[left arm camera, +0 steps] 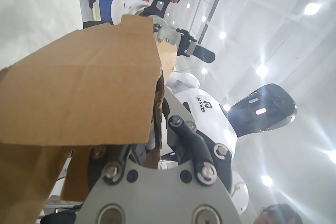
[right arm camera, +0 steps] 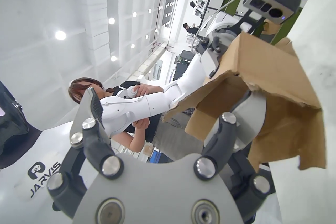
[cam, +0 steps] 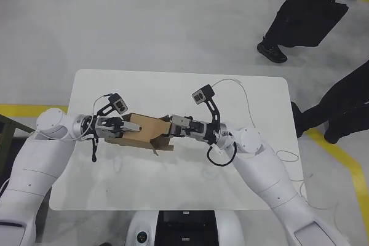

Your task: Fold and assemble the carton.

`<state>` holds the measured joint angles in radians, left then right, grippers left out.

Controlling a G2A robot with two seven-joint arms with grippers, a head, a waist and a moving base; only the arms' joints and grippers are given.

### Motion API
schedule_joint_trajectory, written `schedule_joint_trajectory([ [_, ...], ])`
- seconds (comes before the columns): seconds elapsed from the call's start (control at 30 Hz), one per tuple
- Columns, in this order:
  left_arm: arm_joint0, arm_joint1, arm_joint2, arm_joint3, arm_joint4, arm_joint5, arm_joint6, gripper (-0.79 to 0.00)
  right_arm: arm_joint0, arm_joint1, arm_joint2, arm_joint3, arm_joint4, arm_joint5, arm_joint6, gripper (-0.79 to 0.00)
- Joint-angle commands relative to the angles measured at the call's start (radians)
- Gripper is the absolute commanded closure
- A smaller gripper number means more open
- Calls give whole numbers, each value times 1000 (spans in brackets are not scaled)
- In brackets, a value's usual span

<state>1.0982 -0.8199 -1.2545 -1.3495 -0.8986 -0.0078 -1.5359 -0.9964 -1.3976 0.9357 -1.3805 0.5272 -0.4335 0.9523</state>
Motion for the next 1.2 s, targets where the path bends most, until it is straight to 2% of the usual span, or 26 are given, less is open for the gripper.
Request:
schedule_joint_trajectory([
  [0.0, 3, 5, 8, -12, 0, -1, 0, 0, -3, 1, 4, -3, -16, -14, -8, -785],
  [0.37, 1, 34, 50, -38, -7, -15, 0, 0, 7, 1, -3, 0, -67, -49, 1, -785],
  [0.6, -2, 47, 47, -10, -51, -51, 0, 0, -4, 5, 12, -15, -90, -61, -22, -785],
  [0.97, -12, 56, 17, 32, -169, -56, 0, 0, -100, 38, 123, -59, -118, 57, -92, -785],
  [1.17, -10, 62, 12, 17, -248, -36, 0, 0, -111, 42, 119, -12, -126, 131, -85, -785],
])
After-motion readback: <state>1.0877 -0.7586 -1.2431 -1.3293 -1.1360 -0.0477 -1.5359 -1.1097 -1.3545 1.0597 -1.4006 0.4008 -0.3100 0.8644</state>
